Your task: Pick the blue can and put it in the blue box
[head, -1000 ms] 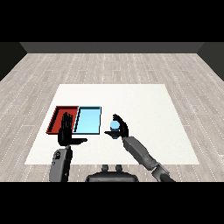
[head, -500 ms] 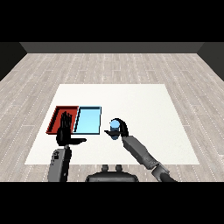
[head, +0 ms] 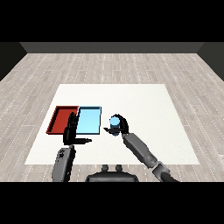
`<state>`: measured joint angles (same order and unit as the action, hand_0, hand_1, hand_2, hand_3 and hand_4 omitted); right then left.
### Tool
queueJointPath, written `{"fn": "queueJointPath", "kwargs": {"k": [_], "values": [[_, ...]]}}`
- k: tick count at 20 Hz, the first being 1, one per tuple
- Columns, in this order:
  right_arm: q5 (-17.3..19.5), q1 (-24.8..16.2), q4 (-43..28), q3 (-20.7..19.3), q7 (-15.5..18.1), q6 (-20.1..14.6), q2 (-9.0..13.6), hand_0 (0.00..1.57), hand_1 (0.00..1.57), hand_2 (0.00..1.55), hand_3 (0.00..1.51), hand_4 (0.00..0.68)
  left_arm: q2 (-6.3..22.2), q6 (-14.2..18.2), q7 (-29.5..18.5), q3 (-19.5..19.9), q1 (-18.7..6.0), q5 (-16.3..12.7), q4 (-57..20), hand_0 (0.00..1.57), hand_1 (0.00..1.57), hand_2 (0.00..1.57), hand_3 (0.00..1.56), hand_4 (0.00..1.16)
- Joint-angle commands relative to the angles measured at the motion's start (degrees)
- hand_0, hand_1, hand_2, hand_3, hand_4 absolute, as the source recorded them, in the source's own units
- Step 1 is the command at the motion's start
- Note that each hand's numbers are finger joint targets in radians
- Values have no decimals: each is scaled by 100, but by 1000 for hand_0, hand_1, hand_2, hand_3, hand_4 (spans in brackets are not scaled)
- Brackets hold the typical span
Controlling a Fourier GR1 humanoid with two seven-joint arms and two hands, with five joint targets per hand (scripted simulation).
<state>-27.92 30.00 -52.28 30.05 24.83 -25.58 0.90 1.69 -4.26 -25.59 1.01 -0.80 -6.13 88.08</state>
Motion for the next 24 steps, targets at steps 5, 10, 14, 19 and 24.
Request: {"fn": "queueJointPath", "kwargs": {"k": [5,10,14,19,24], "values": [[474,160,-835,-135,-97,215,197,1458,1458,1434,1411,660,-165,213,389,-536,-469,39,-466,0,0,0,0,0],[886,-44,-1443,-236,-465,104,94,1429,1429,1451,1423,660,-104,70,801,-584,-668,-29,-483,0,0,0,0,0],[946,-150,-1507,-809,-540,785,405,1429,1429,1451,1423,660,-168,460,683,-907,-661,41,-654,0,0,0,0,0],[1237,-152,-1211,-1102,-190,1142,169,1431,1431,1437,1412,654,-169,567,255,-1306,-651,-140,-927,0,0,0,0,0],[1453,40,-1241,-1349,-670,1297,52,1423,1423,1438,1409,666,-169,1025,657,-1532,-1195,-76,-1071,0,0,0,0,0]]}}
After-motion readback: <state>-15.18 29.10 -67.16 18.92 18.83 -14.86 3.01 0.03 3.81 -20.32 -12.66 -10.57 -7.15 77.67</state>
